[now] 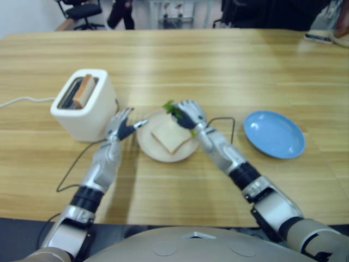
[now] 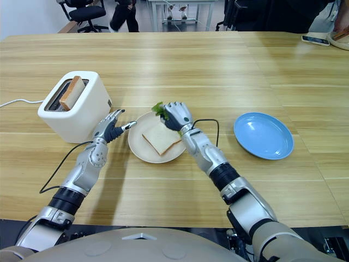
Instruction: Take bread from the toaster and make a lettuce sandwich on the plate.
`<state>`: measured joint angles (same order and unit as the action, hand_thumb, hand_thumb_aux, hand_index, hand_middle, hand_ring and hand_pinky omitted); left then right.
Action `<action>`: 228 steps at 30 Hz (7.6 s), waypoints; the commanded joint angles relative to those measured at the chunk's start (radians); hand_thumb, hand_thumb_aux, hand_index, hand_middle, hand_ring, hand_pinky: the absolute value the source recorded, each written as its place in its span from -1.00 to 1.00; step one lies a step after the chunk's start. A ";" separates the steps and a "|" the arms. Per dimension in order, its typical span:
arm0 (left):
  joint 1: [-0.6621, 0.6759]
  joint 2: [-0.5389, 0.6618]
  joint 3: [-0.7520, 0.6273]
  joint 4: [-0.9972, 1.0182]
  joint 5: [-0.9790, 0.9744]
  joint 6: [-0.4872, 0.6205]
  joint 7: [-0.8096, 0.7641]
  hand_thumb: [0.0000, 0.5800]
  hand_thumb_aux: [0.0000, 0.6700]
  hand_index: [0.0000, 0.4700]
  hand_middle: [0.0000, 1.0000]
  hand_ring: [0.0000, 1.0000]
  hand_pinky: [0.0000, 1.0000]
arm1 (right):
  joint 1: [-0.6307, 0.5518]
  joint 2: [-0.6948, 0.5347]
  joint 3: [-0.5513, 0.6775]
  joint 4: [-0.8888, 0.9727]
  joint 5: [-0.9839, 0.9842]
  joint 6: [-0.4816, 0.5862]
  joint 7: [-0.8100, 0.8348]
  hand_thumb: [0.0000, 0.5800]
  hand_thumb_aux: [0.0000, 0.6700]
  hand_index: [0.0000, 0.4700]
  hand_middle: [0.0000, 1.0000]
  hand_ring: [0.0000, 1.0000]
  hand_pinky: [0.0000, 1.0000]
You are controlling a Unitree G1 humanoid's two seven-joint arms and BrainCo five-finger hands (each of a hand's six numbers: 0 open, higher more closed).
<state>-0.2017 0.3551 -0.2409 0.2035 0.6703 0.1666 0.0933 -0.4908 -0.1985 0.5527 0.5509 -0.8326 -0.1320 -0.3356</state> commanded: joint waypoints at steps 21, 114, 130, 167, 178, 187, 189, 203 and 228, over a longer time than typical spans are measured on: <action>0.005 -0.010 -0.018 0.008 -0.004 0.006 -0.009 -1.00 -1.00 -1.00 -1.00 -1.00 -1.00 | 0.046 0.014 0.093 0.041 -0.080 0.010 -0.027 -1.00 -1.00 -1.00 -1.00 -1.00 -1.00; -0.029 0.295 0.603 -0.481 -0.180 -0.079 0.126 1.00 1.00 0.96 1.00 1.00 1.00 | 0.379 0.050 -0.792 -0.500 0.970 -0.019 0.336 -1.00 -1.00 -1.00 -1.00 -1.00 -1.00; 0.006 -0.123 0.350 -0.592 -0.709 0.122 -0.215 1.00 1.00 0.96 1.00 1.00 1.00 | 0.380 0.056 -0.798 -0.474 0.970 -0.031 0.331 -1.00 -1.00 -1.00 -1.00 -1.00 -1.00; -0.057 -0.174 0.060 0.249 -0.440 -0.049 -0.207 1.00 1.00 0.96 1.00 1.00 1.00 | 0.256 -0.076 -0.303 -0.315 0.239 -0.161 0.241 -1.00 -1.00 -1.00 -1.00 -1.00 -1.00; -0.058 -0.159 0.036 0.300 -0.406 -0.061 -0.199 1.00 1.00 0.96 1.00 1.00 1.00 | 0.043 -0.139 0.005 0.031 -0.134 -0.151 0.071 -1.00 -1.00 -1.00 -1.00 -1.00 -1.00; -0.057 -0.158 0.034 0.305 -0.394 -0.065 -0.198 1.00 1.00 0.96 1.00 1.00 1.00 | 0.018 -0.096 0.178 0.102 -0.268 -0.136 0.054 -1.00 -1.00 -1.00 -1.00 -1.00 -1.00; -0.058 -0.157 0.033 0.310 -0.385 -0.066 -0.194 1.00 1.00 0.96 1.00 1.00 1.00 | 0.023 -0.095 0.193 0.084 -0.283 -0.126 0.054 -1.00 -1.00 -1.00 -1.00 -1.00 -1.00; -0.061 -0.154 0.015 0.346 -0.350 -0.078 -0.180 1.00 1.00 0.96 1.00 1.00 1.00 | 0.080 -0.102 0.246 -0.045 -0.324 -0.104 0.106 -1.00 -1.00 -1.00 -1.00 -1.00 -1.00; -0.033 0.023 -0.074 -0.188 0.185 -0.032 0.057 -1.00 -1.00 -1.00 -1.00 -1.00 -1.00 | 0.124 -0.070 0.284 0.106 -0.224 -0.113 0.438 -1.00 -1.00 -1.00 -1.00 -1.00 -1.00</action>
<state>-0.1925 0.3746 -0.2979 0.1757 0.7678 0.1500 0.0894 -0.4455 -0.2566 0.7205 0.5250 -1.0337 -0.2336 -0.0780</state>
